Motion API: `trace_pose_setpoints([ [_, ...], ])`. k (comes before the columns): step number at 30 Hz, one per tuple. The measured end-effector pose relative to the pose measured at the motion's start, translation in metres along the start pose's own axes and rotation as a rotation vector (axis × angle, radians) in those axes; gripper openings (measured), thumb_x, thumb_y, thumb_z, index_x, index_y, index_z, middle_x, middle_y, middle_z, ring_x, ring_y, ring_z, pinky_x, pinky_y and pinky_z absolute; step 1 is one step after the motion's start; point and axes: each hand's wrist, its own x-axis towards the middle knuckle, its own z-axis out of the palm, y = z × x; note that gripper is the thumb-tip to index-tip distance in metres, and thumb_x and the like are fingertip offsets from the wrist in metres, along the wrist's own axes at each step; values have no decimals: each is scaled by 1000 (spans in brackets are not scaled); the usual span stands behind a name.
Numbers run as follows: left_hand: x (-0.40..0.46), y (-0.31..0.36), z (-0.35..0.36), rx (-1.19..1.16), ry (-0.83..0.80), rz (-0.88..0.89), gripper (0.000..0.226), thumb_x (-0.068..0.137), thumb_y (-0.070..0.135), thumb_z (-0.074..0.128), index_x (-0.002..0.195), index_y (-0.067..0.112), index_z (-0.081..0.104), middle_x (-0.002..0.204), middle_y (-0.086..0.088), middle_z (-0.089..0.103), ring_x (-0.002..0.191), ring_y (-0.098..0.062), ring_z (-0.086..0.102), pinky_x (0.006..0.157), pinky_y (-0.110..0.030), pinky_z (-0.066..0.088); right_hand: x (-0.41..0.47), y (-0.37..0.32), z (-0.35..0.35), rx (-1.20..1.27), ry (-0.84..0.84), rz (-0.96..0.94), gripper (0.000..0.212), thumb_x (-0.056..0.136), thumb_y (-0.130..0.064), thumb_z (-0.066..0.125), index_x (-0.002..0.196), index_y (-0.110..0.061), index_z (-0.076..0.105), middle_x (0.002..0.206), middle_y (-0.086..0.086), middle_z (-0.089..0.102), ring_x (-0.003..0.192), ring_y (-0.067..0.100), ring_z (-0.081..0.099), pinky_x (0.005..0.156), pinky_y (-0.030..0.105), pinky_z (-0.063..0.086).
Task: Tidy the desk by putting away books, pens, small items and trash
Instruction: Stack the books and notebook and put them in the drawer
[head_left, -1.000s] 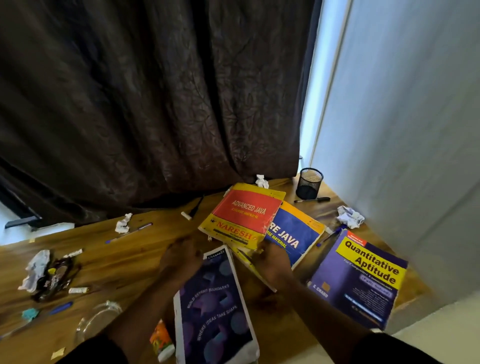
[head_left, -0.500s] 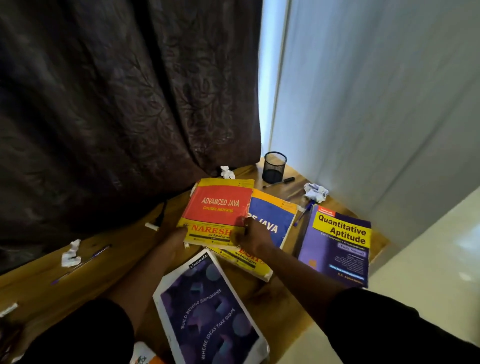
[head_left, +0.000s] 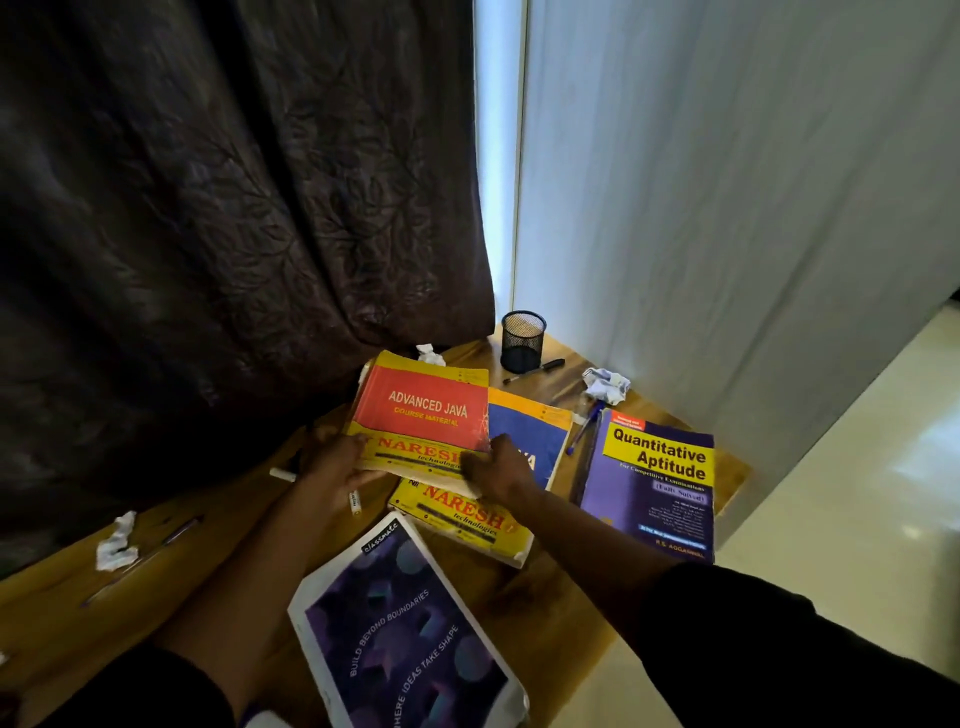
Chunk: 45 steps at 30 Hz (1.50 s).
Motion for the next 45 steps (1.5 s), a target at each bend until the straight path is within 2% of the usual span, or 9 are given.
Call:
trace_pose_setpoints([
  [2,-3,2,-5,-74,-28,-30,24,100,-9,47,109,14,46,112,-12,59,96,-32,63,65,-47,63,4,-3,-8,209,-32,101,42,96,-43,63,121,-11,50,105,8,67,84,25,70,78,47,63],
  [5,-13,1,-14,-142,-81,-75,25,100,-10,43,104,13,51,114,-12,60,102,-32,62,80,-51,57,12,-2,-31,569,-230,198,35,96,-41,63,115,-11,64,96,9,74,83,25,71,79,42,60],
  [9,-27,-19,-25,-120,-208,-124,22,99,-9,45,102,11,53,103,-14,65,94,-30,64,59,-45,64,27,16,-59,817,-297,248,24,89,-32,67,108,-16,70,94,8,76,92,28,68,86,41,57],
  [12,-31,-40,-21,-75,-272,-146,14,98,-2,54,105,10,55,99,-17,70,89,-30,69,63,-45,65,37,44,-63,753,-226,270,20,79,-18,65,97,-21,72,106,13,76,92,30,69,77,36,55],
  [18,-23,-45,11,143,-300,-25,13,99,4,59,108,11,56,102,-16,71,86,-28,71,68,-43,65,41,65,-82,602,-92,245,20,84,8,50,91,-3,66,69,10,64,57,21,60,58,32,53],
  [24,12,-45,41,864,-96,135,29,85,19,82,109,16,66,109,-11,69,92,-25,68,65,-31,54,62,67,-96,162,-8,-22,24,81,-25,70,101,-12,75,93,8,78,83,27,75,75,53,62],
  [29,13,-51,51,1298,-15,292,9,83,22,71,91,21,69,96,-5,65,90,-20,64,77,-37,53,67,59,-106,-341,-76,-221,43,94,-38,65,127,-12,67,130,10,67,118,29,64,95,33,50],
  [35,25,-70,52,1288,16,300,51,95,32,62,143,16,54,142,-10,59,127,-29,58,105,-40,48,60,60,-111,-499,-124,-157,41,93,-38,63,128,-16,61,127,9,67,111,30,68,94,39,56],
  [45,44,-63,68,1259,41,191,90,81,80,55,146,18,45,145,-14,54,128,-36,55,105,-49,48,74,63,-90,-340,-28,-35,76,86,-42,70,140,4,42,135,7,61,121,27,62,89,29,48],
])
